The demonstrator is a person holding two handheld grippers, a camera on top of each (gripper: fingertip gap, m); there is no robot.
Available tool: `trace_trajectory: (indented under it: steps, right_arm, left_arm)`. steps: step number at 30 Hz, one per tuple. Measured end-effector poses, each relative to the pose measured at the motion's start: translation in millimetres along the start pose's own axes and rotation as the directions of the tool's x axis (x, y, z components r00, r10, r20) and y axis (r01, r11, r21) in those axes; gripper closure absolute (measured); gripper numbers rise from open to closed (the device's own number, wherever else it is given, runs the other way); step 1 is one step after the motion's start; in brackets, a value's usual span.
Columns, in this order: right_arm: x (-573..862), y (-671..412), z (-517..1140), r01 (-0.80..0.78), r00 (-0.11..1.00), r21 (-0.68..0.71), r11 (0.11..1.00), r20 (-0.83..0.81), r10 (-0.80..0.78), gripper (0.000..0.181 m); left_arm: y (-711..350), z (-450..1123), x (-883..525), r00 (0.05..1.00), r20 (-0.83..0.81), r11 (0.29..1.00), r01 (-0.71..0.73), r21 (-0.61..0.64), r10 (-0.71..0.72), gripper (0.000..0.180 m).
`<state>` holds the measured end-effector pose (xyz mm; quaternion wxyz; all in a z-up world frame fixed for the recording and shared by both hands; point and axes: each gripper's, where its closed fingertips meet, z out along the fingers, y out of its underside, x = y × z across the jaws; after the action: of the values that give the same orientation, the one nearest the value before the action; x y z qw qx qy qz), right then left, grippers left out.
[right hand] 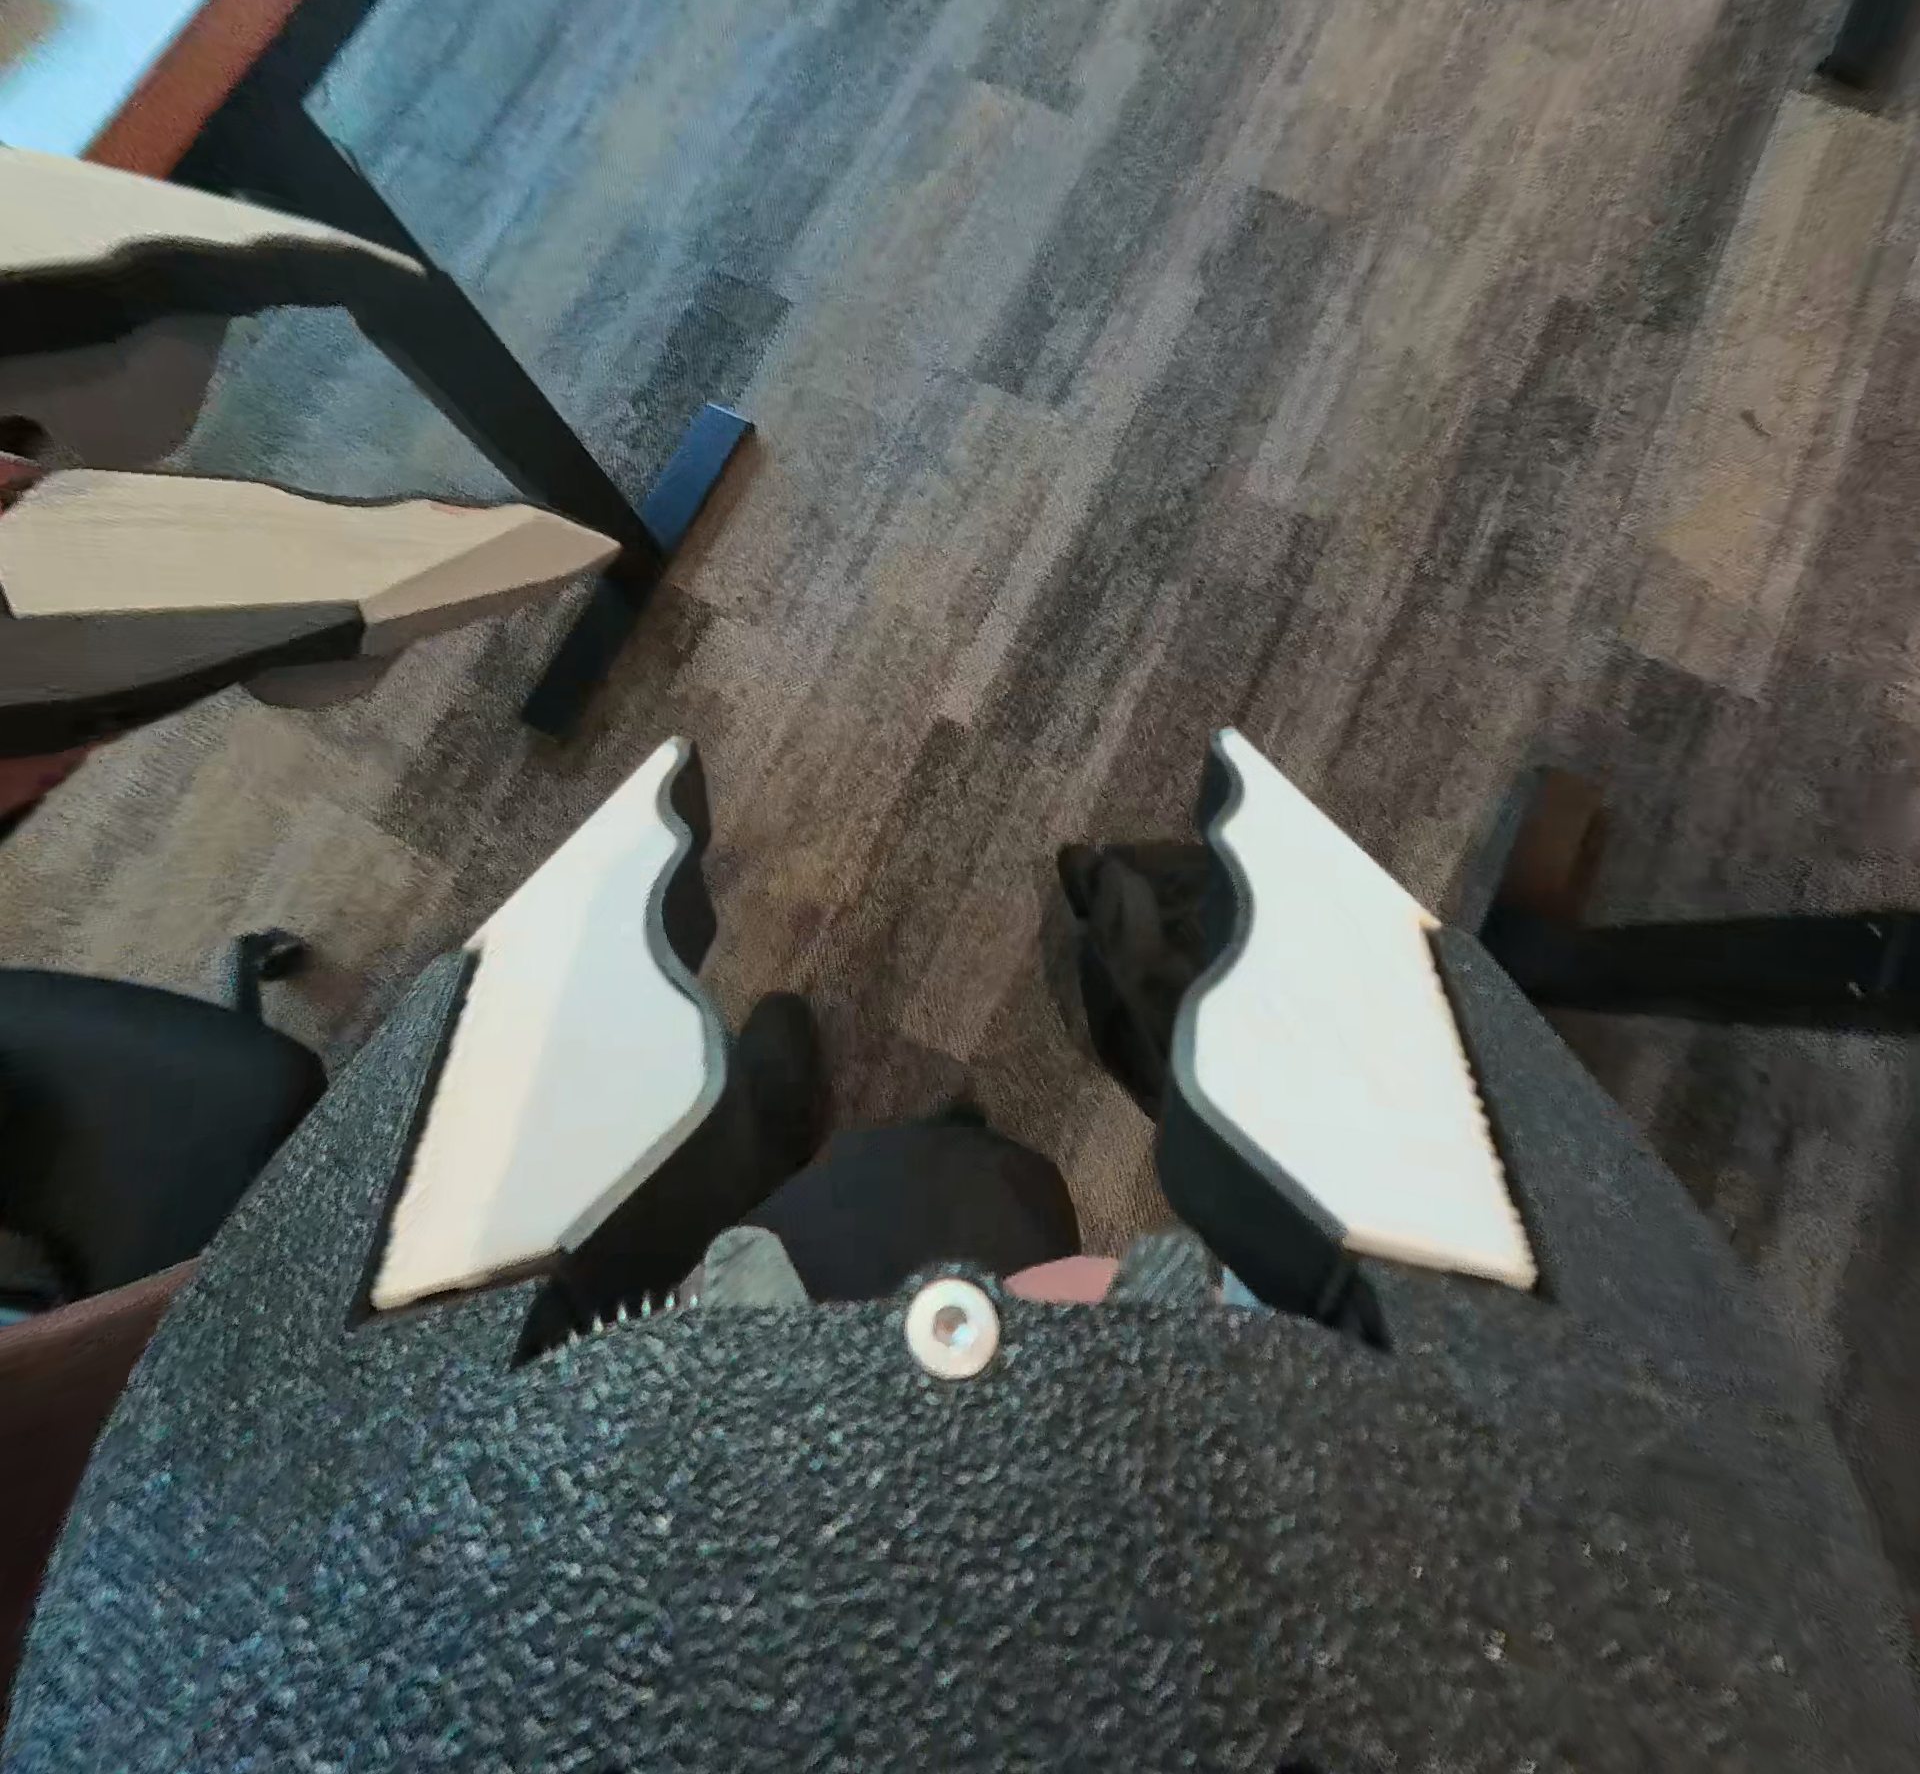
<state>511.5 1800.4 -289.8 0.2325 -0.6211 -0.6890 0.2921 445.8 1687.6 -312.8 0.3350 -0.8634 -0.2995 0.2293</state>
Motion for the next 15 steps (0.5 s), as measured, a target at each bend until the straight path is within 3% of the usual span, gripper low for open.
trace_trajectory:
  steps: [9, 12, 15]
  right_arm:
    - [38, -128, 173, 0.058, 0.987, -0.003, 0.998, 0.153, -0.057, 0.09]
    - [46, -183, 245, 0.153, 0.956, 0.039, 0.987, 0.245, -0.158, 0.093]
    - [61, -246, 304, 0.217, 0.928, 0.025, 0.976, 0.304, -0.214, 0.095]
  left_arm:
    - [-38, 141, -116, 0.993, -0.034, 0.989, 0.106, -0.1, -0.109, 0.106]
    - [-68, 192, -177, 0.994, -0.023, 0.989, 0.108, -0.097, -0.111, 0.103]
    - [-88, 236, -248, 0.991, 0.043, 0.974, 0.133, -0.182, -0.127, 0.103]
